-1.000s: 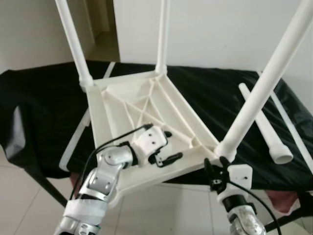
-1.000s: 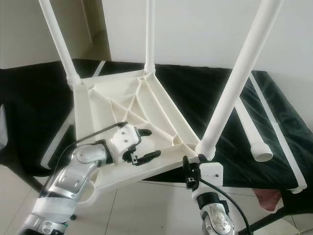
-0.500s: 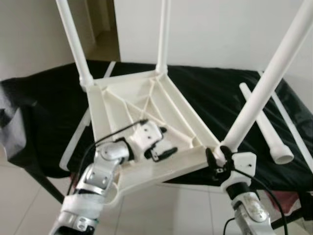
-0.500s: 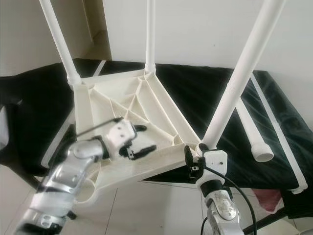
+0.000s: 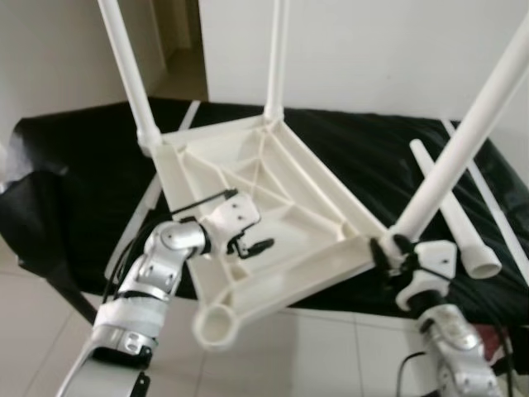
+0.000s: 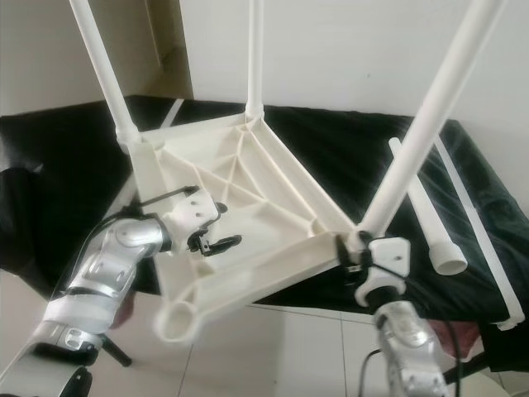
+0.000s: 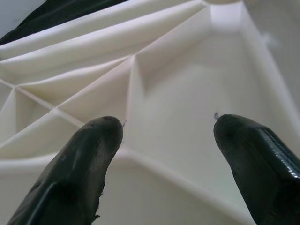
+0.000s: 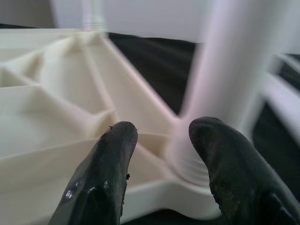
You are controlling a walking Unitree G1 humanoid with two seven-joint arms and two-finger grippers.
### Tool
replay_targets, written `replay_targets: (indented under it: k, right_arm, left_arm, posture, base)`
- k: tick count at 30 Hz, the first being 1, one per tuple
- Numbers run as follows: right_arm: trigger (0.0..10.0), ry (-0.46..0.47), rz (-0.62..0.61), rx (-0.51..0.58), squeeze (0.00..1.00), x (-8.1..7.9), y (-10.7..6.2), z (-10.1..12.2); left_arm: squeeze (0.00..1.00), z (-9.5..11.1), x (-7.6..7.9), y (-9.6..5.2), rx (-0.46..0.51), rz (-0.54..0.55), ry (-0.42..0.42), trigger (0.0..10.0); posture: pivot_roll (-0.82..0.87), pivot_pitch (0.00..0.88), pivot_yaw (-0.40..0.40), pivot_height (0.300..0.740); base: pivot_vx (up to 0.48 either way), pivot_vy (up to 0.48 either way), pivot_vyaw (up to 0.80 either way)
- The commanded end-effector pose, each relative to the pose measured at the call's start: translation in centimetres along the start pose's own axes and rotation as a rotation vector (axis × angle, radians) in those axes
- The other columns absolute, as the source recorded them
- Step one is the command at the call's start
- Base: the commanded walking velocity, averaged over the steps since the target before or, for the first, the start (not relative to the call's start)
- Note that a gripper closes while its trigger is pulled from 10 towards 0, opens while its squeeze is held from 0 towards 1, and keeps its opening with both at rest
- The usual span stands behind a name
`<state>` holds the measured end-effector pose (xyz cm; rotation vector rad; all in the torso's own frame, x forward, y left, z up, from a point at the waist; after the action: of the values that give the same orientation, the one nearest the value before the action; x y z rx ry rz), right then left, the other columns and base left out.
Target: Building children table
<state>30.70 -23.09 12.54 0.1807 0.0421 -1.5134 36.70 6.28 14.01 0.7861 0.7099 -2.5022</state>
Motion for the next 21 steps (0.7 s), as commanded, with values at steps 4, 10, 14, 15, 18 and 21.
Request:
replay_targets:
  k: [4,10,14,15,18,21]
  right_arm:
    - [10.0,0.013,-0.026,0.004,0.0,0.9,0.1,0.2]
    - [10.0,0.073,0.046,-0.03,0.0,-2.3,-0.5,-1.4]
    - [10.0,0.111,0.044,-0.041,0.0,-3.7,-1.1,-2.4]
    - [10.0,0.111,0.044,-0.041,0.0,-3.7,-1.1,-2.4]
    - [10.0,0.123,0.019,-0.051,0.0,-4.1,-1.6,-3.1]
    - [10.0,0.146,-0.025,-0.071,0.0,-4.3,-2.4,-4.0]
  left_arm:
    - [0.0,-2.0,-5.2,-1.4,-0.153,0.452,0.005,10.0]
    - [0.0,-2.5,-5.7,-2.2,-0.159,0.409,0.077,10.0]
    - [0.0,-3.2,-4.9,-2.8,-0.172,0.318,0.14,10.0]
    - [0.0,-3.2,-4.9,-2.8,-0.172,0.318,0.14,10.0]
    - [0.0,-3.9,-4.4,-3.5,-0.18,0.268,0.15,10.0]
    - [0.0,-4.7,-4.3,-4.5,-0.19,0.222,0.127,10.0]
  posture:
    - [-0.01,0.021,0.01,0.74]
    - [-0.01,0.02,0.009,0.74]
    - [-0.01,0.019,0.007,0.74]
    - [-0.01,0.019,0.007,0.74]
    - [0.0,0.019,0.006,0.74]
    - [0.0,0.019,0.005,0.74]
  base:
    - [0.0,0.0,0.0]
    - [0.0,0.0,0.0]
    - [0.0,0.0,0.0]
    - [0.0,0.0,0.0]
    - [0.0,0.0,0.0]
    - [0.0,0.0,0.0]
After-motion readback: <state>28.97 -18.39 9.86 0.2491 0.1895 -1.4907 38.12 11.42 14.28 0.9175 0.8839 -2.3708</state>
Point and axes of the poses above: a point about 5 cm out from each wrist's last joint towards the gripper, its own y axis pointing out of the wrist towards the gripper, its own z axis along the axis of the wrist's last joint, x = y × z, the point moved 5 cm from there along y, pointing out of the wrist towards the gripper, and after that the axes turned 14 degrees about y, right-handed, at the moved point
